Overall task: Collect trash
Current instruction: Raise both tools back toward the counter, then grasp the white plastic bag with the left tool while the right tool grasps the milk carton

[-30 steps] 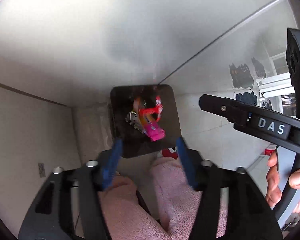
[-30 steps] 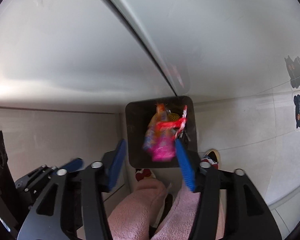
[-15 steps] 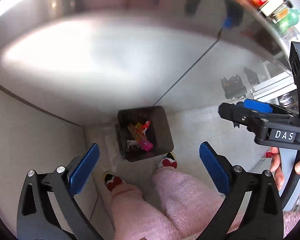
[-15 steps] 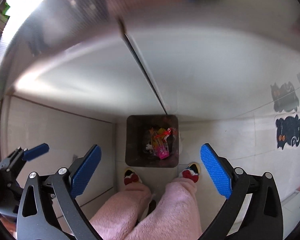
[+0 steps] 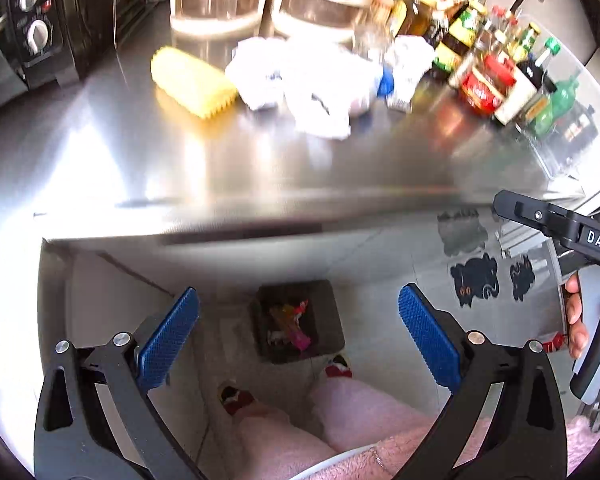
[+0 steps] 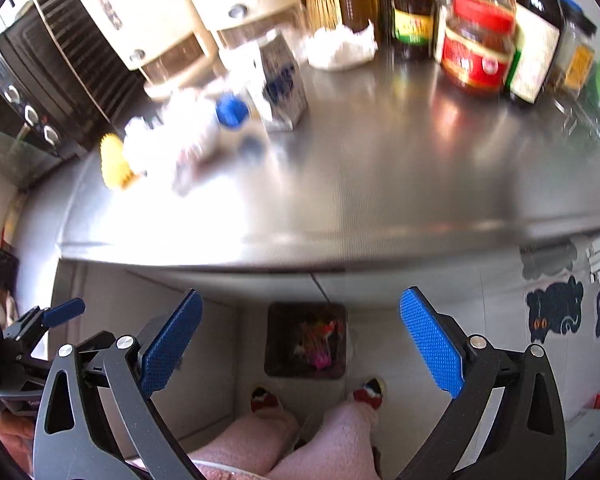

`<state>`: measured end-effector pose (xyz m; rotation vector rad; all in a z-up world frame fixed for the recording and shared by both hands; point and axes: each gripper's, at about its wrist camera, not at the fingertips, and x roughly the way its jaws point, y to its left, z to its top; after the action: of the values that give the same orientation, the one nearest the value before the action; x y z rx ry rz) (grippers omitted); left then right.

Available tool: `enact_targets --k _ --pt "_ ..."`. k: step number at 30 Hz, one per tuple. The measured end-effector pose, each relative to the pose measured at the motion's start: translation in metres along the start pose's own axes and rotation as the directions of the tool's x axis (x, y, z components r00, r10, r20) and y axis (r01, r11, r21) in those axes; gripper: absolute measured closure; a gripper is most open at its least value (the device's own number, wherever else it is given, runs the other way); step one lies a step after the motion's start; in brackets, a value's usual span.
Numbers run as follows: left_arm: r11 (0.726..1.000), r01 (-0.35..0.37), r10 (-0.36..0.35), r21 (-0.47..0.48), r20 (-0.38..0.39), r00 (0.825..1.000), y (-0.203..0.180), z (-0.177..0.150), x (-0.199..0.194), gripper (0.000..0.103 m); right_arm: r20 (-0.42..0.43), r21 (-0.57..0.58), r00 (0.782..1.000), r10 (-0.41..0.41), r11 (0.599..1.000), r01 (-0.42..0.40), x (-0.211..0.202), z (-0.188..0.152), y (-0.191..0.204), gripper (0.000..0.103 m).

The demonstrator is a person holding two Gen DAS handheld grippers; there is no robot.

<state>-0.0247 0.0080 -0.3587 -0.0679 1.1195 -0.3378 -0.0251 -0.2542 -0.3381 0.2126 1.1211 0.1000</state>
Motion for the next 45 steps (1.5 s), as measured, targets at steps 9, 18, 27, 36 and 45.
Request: enact_targets --k 9,18,27,36,45 --pt "0.998 0.051 -0.053 0.032 0.036 0.998 -0.008 0.073 0.007 0.018 0.090 0.003 0.995 0.044 0.999 -0.044 0.007 0.076 0.009 0.004" --pt "0.993 0.067 -0.066 0.095 -0.014 0.998 -0.022 0.116 0.046 0.040 0.085 -0.032 0.994 0.074 0.997 -0.072 0.041 0.140 0.021 0.029" --pt "0.988 0.078 -0.068 0.133 -0.079 0.995 -0.028 0.131 0.085 0.057 0.061 -0.069 0.997 0.054 0.996 -0.050 0.066 0.159 0.031 0.038" --pt "0.987 0.105 -0.095 0.125 -0.087 0.992 -0.028 0.131 0.088 0.100 0.045 -0.088 0.999 0.028 0.996 -0.024 0.070 0.154 0.019 0.072" --pt "0.984 0.114 -0.112 0.135 -0.019 0.994 -0.038 0.115 0.049 0.102 0.098 -0.098 0.994 0.048 0.994 -0.039 0.032 0.139 0.009 0.072"
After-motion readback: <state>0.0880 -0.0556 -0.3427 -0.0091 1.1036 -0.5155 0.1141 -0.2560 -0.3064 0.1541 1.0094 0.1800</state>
